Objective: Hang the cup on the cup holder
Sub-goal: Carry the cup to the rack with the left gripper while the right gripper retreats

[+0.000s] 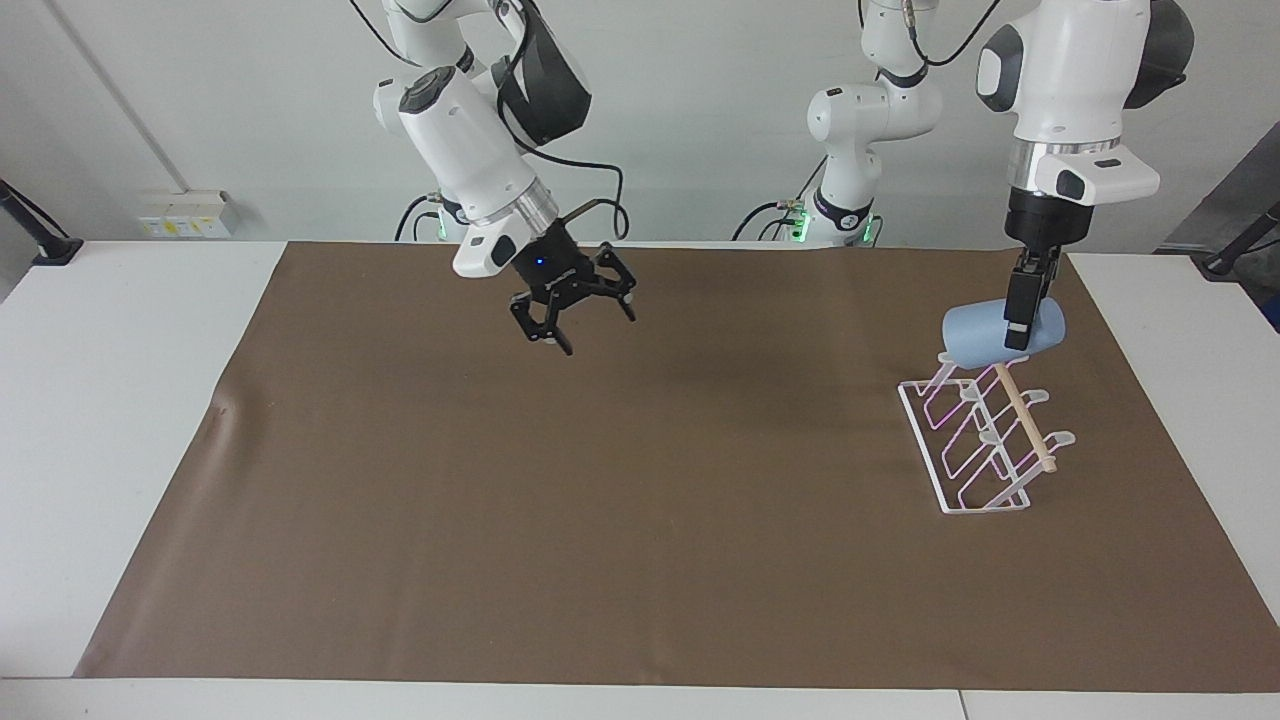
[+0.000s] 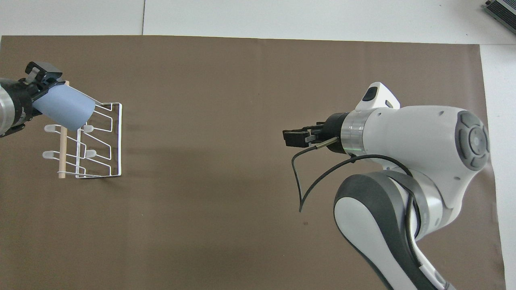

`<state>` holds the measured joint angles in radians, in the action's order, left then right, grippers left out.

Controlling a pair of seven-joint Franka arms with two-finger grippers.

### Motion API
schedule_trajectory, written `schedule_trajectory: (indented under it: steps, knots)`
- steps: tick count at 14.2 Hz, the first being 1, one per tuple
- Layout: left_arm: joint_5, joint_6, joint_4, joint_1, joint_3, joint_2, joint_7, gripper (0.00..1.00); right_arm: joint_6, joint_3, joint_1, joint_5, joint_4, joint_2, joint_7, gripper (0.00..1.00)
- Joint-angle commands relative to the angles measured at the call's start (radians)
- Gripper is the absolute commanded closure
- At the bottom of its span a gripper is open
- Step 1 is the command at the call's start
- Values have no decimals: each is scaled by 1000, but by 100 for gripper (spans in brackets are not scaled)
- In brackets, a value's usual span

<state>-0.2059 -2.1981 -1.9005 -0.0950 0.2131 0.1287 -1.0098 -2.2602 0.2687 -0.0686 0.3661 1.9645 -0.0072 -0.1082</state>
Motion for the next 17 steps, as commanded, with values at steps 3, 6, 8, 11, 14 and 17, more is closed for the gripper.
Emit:
schedule_trajectory:
  steps: [3, 6, 8, 11, 14, 17]
  knots:
    - [-174, -112, -8, -6, 8, -92, 28, 100, 165, 7, 191, -203, 13, -27, 2, 0]
    - [-256, -144, -5, -6, 8, -149, 19, 100, 232, 1, 272, -321, 8, -27, 10, 4]
    - [-268, -175, -18, -9, 8, -158, 16, 100, 274, 1, 303, -374, 5, -31, 59, 8]
    - [-276, -212, -32, -12, 6, -182, 16, 100, 281, 0, 311, -418, 4, -42, 116, 8]
    - [-294, -227, -66, -23, 6, -178, 14, 100, 283, -3, 317, -449, 1, -45, 116, 7]
    - [-311, -233, -100, -22, 6, -166, 14, 100, 284, -13, 317, -449, 0, -50, 113, 49]
